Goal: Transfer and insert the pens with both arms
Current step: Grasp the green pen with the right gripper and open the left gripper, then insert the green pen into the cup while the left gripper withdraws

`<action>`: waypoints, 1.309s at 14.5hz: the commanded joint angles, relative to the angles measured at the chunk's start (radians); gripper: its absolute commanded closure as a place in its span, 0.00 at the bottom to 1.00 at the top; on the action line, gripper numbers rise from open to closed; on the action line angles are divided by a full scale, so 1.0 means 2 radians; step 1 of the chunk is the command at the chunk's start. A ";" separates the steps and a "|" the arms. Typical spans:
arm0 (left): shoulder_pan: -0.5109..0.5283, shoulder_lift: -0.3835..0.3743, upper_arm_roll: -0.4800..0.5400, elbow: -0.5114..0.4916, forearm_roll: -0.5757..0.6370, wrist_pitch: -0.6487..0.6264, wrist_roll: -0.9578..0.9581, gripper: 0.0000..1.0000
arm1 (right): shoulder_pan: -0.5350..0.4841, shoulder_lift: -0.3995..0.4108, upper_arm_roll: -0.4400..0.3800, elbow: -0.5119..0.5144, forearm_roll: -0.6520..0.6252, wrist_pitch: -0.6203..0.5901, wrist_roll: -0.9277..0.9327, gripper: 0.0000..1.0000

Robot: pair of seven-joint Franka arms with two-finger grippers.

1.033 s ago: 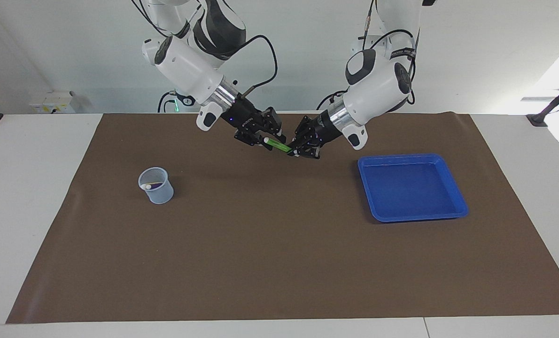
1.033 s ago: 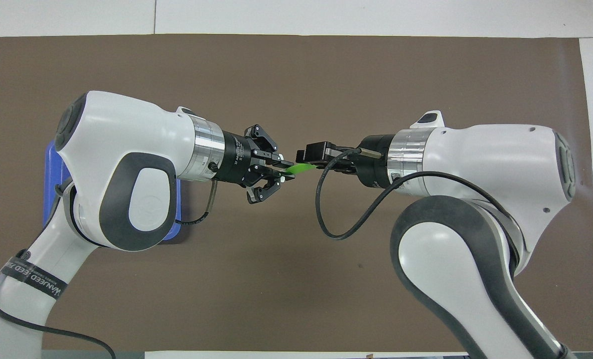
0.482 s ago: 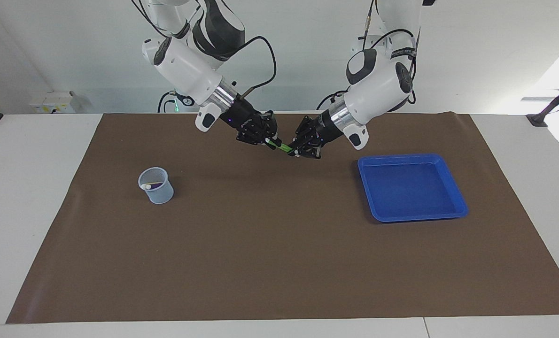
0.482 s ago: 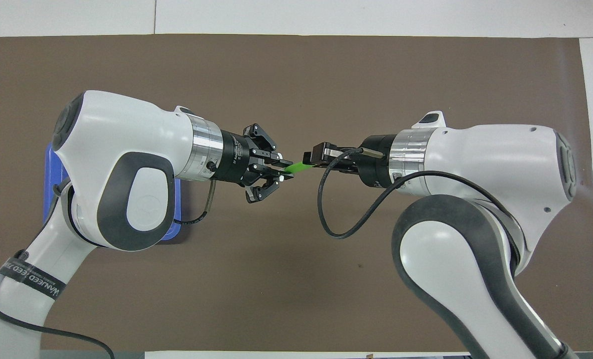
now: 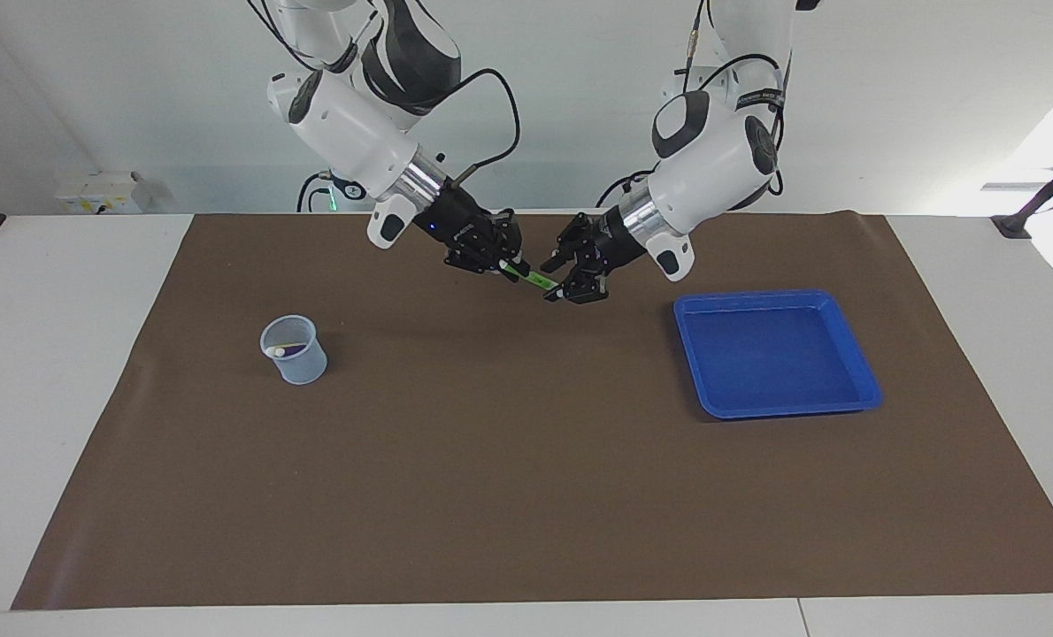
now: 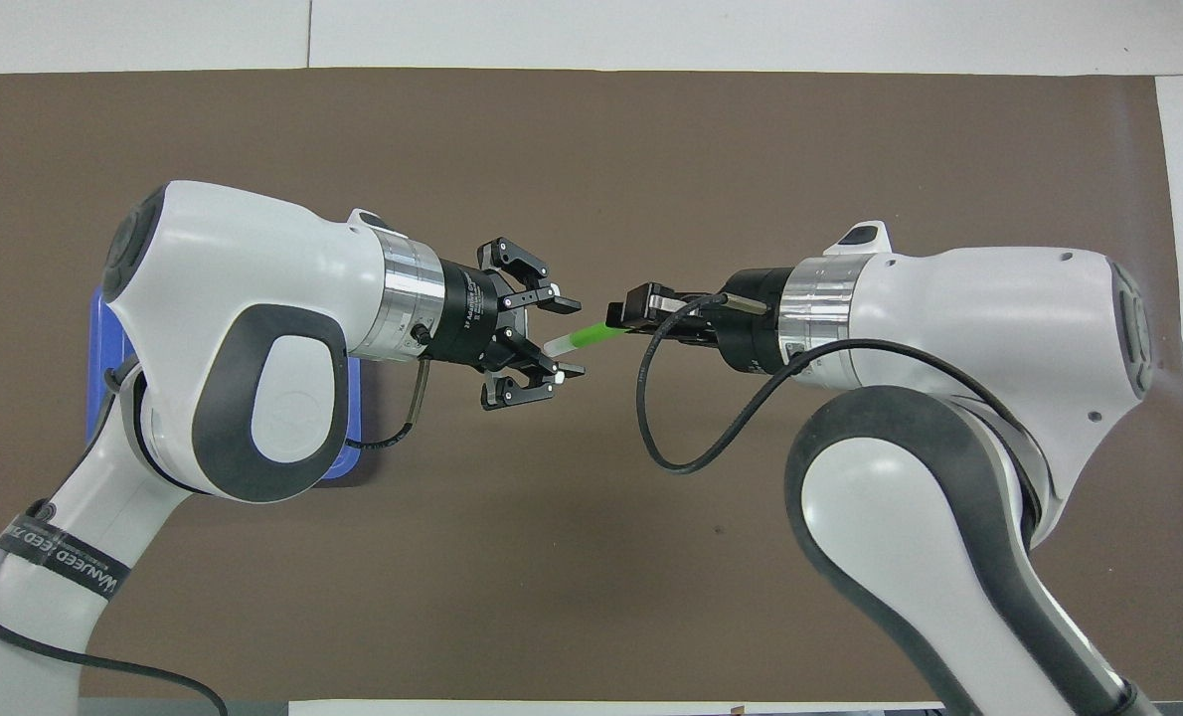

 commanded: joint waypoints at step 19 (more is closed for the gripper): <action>0.145 -0.020 0.008 0.025 0.275 -0.192 0.491 0.00 | -0.203 0.027 -0.002 0.076 -0.364 -0.194 -0.298 1.00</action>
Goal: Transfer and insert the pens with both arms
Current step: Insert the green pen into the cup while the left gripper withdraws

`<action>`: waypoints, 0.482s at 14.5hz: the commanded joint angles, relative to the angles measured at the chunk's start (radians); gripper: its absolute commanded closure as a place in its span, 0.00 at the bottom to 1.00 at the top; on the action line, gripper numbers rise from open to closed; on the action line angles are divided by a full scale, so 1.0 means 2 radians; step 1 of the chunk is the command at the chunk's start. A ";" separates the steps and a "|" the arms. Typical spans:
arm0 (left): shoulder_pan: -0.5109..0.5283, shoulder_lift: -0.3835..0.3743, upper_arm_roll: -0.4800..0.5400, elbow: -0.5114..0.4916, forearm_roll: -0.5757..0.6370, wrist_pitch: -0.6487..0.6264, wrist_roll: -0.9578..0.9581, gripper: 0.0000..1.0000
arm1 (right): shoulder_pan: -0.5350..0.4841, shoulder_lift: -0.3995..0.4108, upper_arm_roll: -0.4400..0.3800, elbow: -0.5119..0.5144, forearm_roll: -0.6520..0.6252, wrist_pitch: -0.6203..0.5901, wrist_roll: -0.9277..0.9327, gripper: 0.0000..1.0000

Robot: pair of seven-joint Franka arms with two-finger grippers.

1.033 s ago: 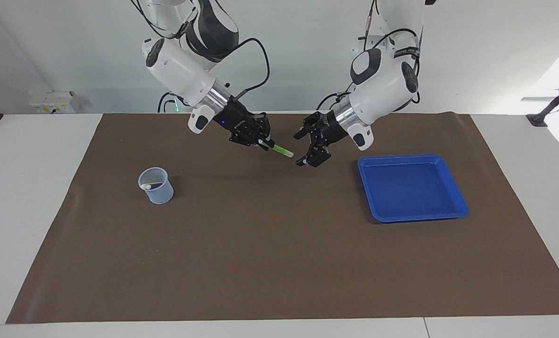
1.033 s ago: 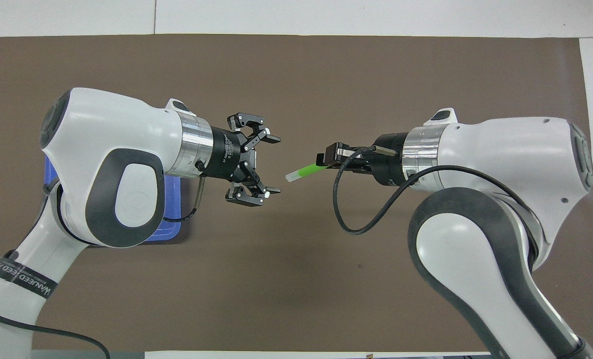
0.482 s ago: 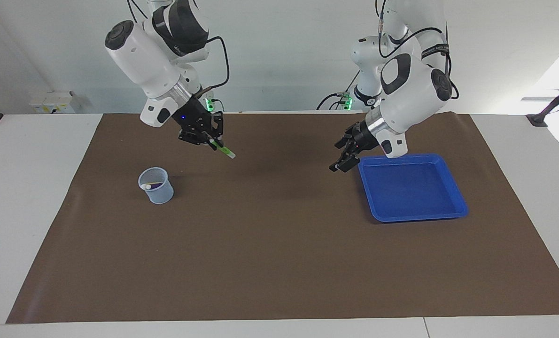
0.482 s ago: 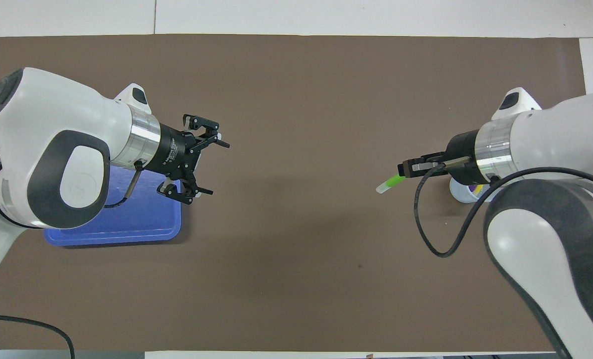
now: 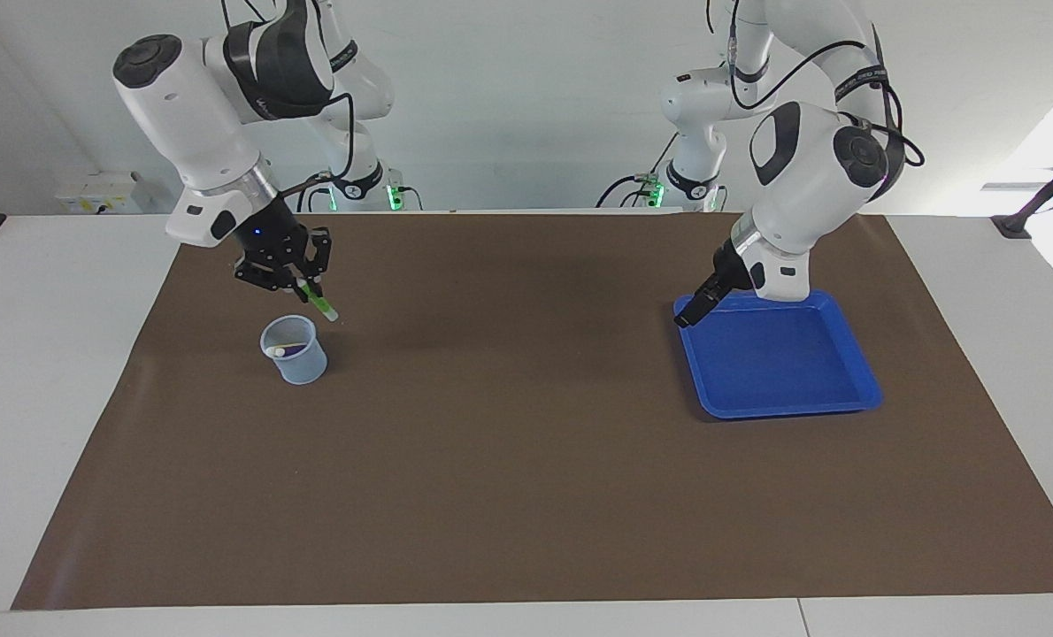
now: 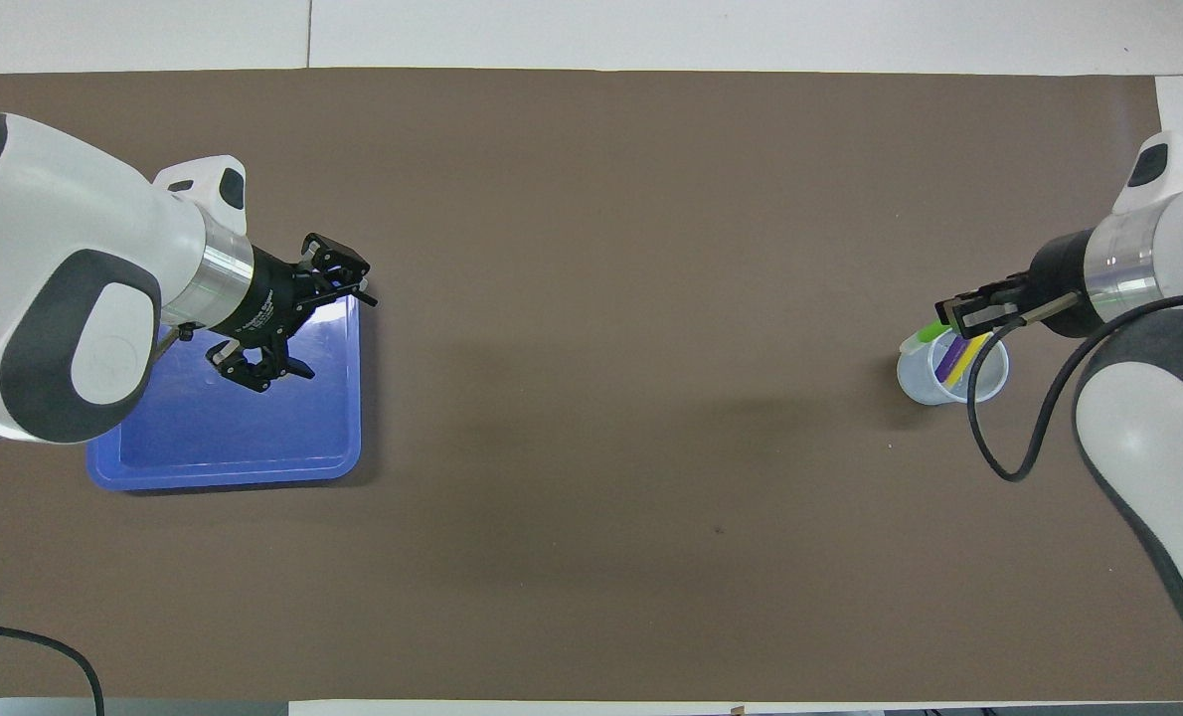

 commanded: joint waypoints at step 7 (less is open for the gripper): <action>0.015 -0.018 0.004 0.069 0.100 -0.150 0.247 0.00 | -0.035 0.029 0.006 -0.031 -0.017 0.028 -0.048 1.00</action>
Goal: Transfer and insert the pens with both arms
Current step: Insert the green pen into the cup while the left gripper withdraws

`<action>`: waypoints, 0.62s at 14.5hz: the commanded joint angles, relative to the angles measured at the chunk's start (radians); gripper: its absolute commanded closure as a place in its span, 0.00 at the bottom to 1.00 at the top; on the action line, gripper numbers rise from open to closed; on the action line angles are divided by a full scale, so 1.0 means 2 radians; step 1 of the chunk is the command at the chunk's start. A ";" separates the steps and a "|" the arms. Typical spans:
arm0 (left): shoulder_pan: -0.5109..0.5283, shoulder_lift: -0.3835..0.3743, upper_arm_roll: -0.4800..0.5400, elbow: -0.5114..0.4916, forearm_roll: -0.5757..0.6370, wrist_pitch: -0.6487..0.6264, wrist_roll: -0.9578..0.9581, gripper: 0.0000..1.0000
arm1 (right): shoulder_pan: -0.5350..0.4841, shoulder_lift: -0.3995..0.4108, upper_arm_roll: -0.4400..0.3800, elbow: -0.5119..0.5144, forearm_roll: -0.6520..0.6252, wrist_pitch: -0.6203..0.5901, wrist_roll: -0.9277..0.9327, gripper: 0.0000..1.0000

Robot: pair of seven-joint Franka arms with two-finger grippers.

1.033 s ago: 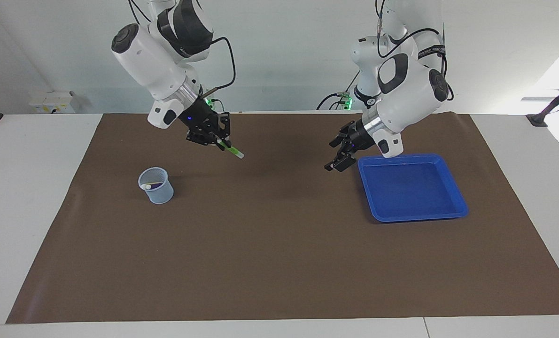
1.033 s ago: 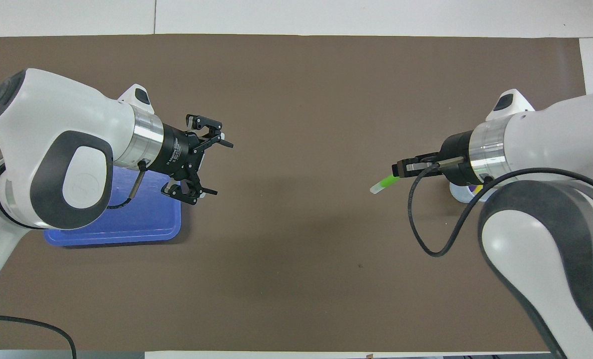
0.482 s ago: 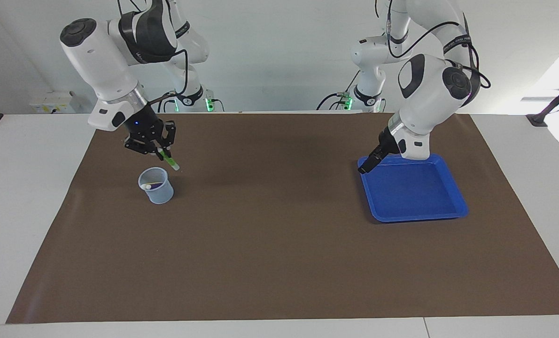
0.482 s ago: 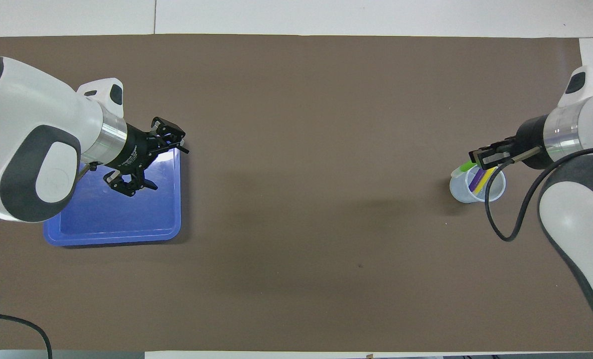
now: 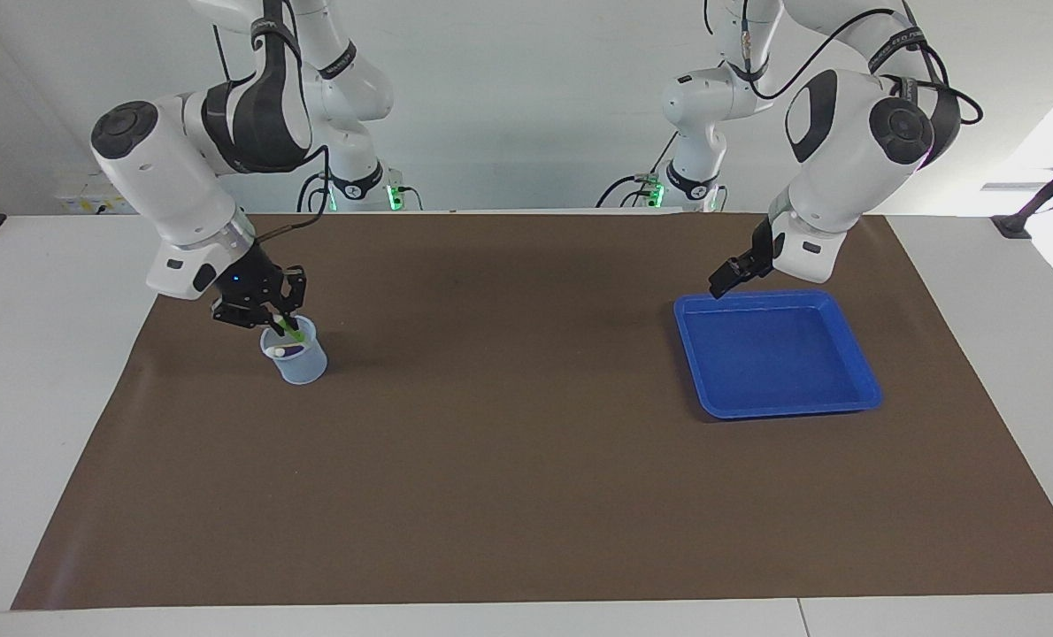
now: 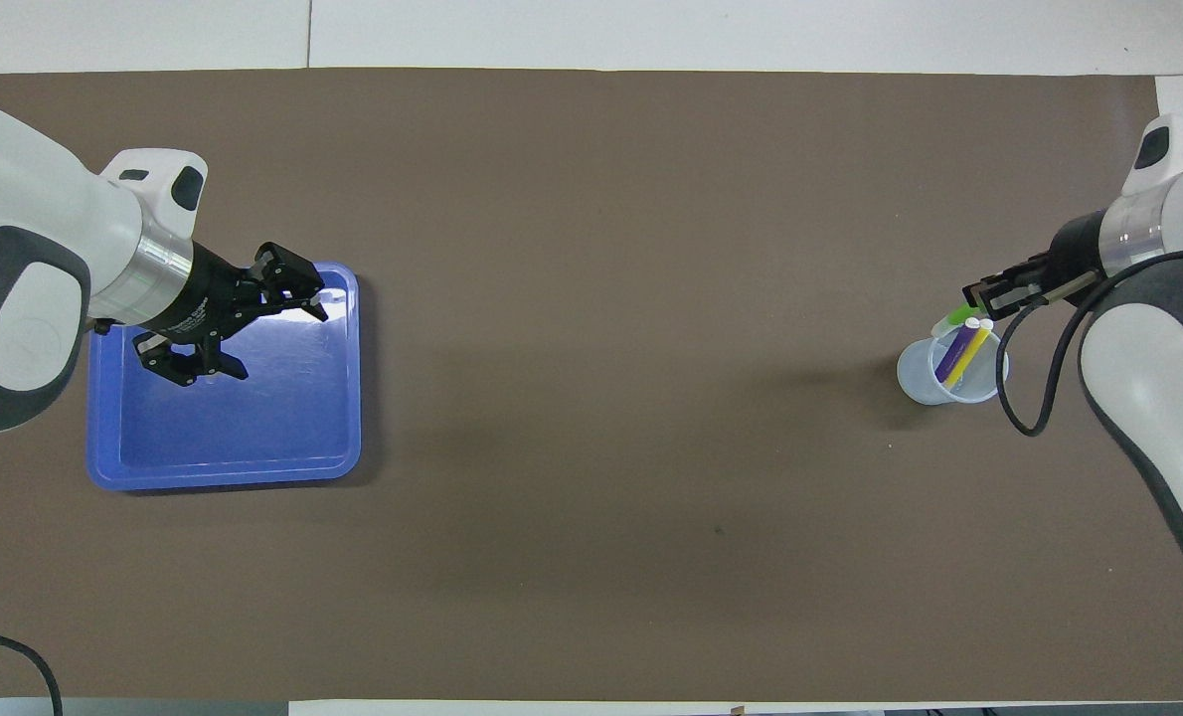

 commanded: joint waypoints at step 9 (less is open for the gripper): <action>-0.081 -0.044 0.097 0.034 0.026 -0.084 0.157 0.00 | -0.030 -0.028 0.007 -0.061 -0.009 0.032 -0.031 0.68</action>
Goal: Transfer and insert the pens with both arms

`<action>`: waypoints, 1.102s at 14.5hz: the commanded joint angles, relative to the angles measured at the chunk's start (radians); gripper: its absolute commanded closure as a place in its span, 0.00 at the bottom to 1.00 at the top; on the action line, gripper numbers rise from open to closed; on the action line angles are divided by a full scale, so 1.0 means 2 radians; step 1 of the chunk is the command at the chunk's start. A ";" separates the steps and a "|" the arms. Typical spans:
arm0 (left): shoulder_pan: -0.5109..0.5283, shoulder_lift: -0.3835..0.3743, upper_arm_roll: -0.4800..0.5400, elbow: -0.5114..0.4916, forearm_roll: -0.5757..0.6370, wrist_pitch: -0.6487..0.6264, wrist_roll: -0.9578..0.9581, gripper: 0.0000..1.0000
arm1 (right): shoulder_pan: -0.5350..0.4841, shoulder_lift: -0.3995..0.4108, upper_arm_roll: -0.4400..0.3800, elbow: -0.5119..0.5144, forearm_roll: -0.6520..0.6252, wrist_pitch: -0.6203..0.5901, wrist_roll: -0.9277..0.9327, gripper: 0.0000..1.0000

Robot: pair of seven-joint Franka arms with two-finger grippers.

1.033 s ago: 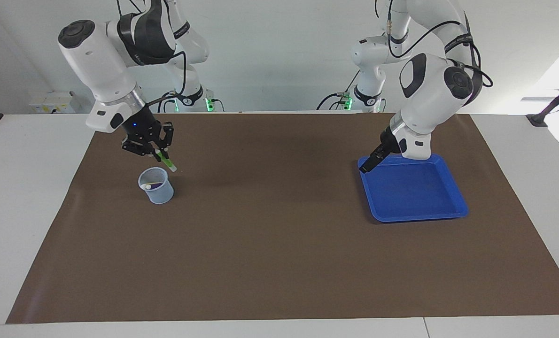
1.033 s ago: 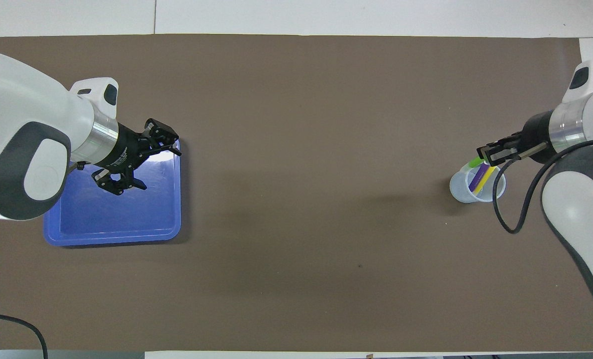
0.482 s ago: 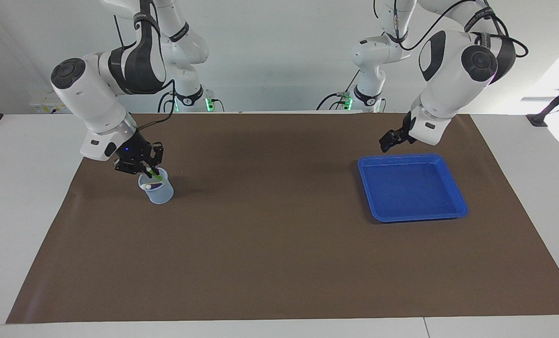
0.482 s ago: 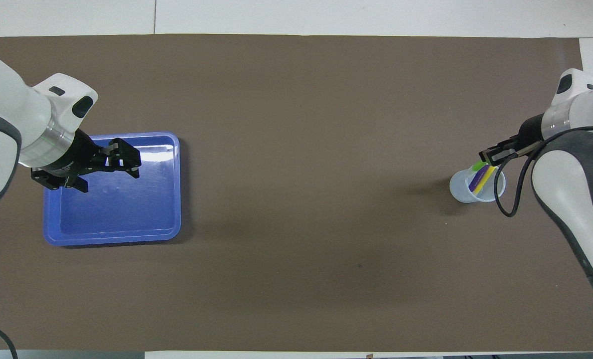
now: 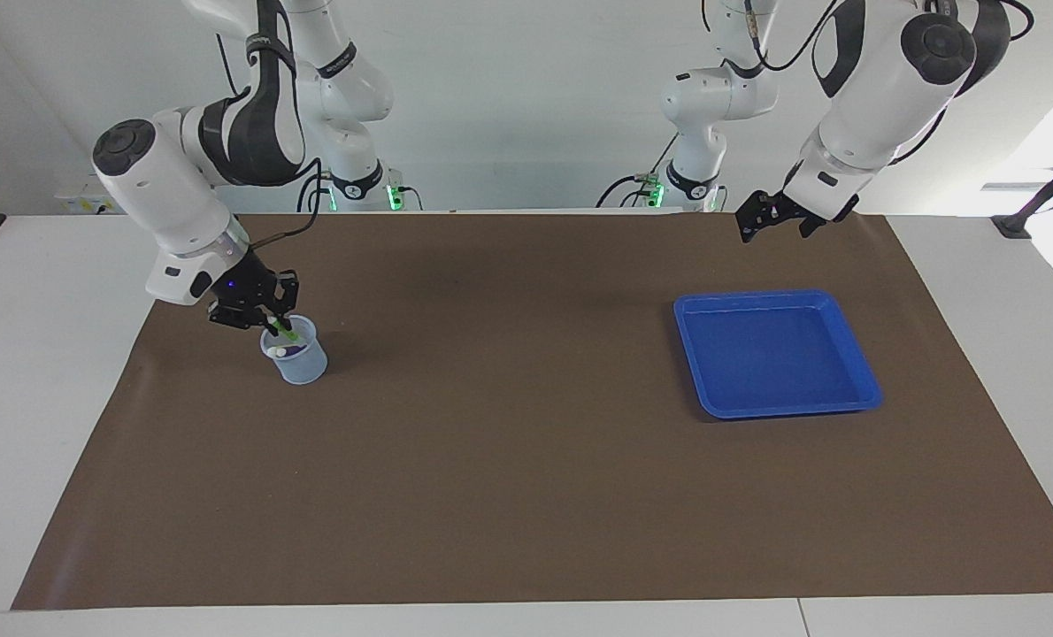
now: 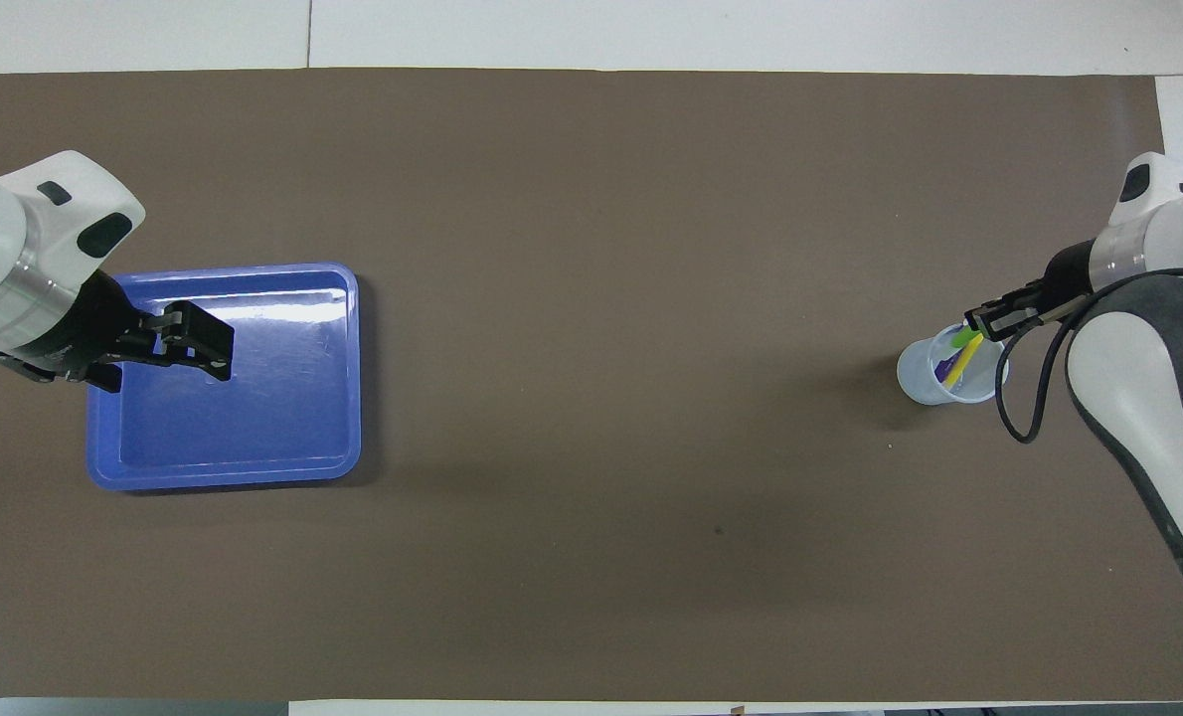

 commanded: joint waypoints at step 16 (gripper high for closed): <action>-0.051 0.020 0.055 0.055 0.028 0.002 0.048 0.00 | -0.020 -0.037 -0.003 0.174 -0.067 -0.255 0.101 0.00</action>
